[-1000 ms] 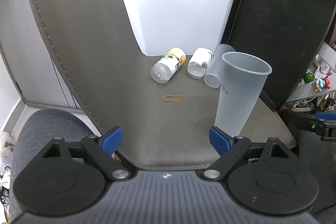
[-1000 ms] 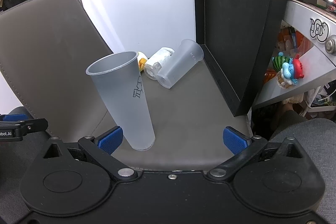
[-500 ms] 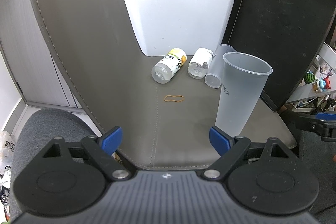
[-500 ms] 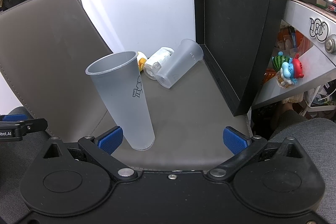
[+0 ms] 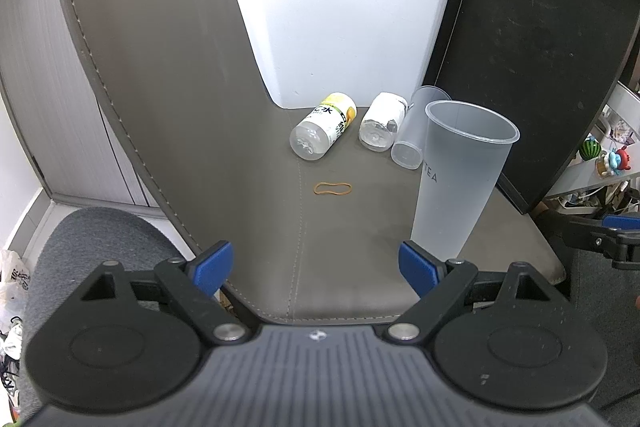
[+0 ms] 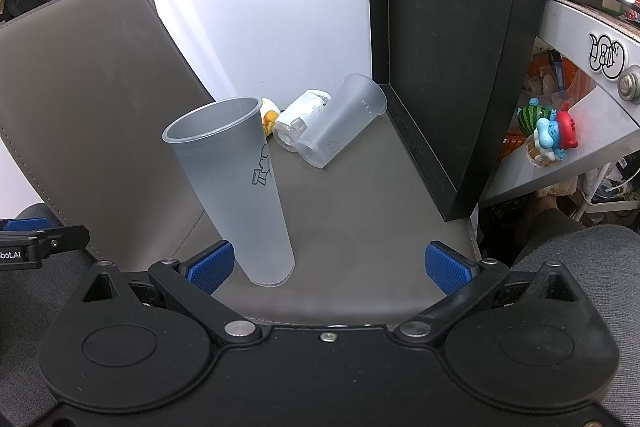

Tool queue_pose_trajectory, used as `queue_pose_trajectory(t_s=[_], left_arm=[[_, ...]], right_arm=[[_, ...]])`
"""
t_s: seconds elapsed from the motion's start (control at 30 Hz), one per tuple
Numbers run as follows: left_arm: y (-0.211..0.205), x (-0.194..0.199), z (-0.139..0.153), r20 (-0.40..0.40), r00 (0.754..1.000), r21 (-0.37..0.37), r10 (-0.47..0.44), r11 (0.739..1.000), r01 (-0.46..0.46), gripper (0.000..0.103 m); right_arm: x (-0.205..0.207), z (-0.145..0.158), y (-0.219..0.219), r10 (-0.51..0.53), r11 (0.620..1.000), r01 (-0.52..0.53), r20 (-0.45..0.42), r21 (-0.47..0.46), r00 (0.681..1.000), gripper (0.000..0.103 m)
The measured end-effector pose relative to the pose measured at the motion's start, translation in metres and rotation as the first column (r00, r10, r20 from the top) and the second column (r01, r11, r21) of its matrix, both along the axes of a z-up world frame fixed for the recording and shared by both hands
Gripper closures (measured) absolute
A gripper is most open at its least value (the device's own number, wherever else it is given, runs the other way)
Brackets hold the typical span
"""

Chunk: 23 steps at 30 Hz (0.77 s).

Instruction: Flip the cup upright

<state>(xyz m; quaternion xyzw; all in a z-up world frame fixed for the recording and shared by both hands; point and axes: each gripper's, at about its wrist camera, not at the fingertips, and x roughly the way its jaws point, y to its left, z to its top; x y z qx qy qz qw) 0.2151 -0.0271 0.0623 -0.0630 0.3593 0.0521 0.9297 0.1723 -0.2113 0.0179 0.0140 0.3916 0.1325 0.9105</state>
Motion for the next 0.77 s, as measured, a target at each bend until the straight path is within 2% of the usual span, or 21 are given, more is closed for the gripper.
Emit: queue_pose_trajectory(t_s=[0.47,0.77], left_arm=[[0.0012,0.0009,-0.0002,0.001,1.000,0.001,0.004,1.000,-0.004,0.014],[0.0005,-0.0054,0.0015,0.037,0.999,0.019,0.001,1.000,-0.002,0.014]], right_arm=[[0.0004,0.0001,-0.0006,0.001,1.000,-0.001,-0.001,0.000,1.000,0.000],[0.0004,0.0002,-0.0009,0.003,1.000,-0.003,0.000,-0.001,1.000,0.000]])
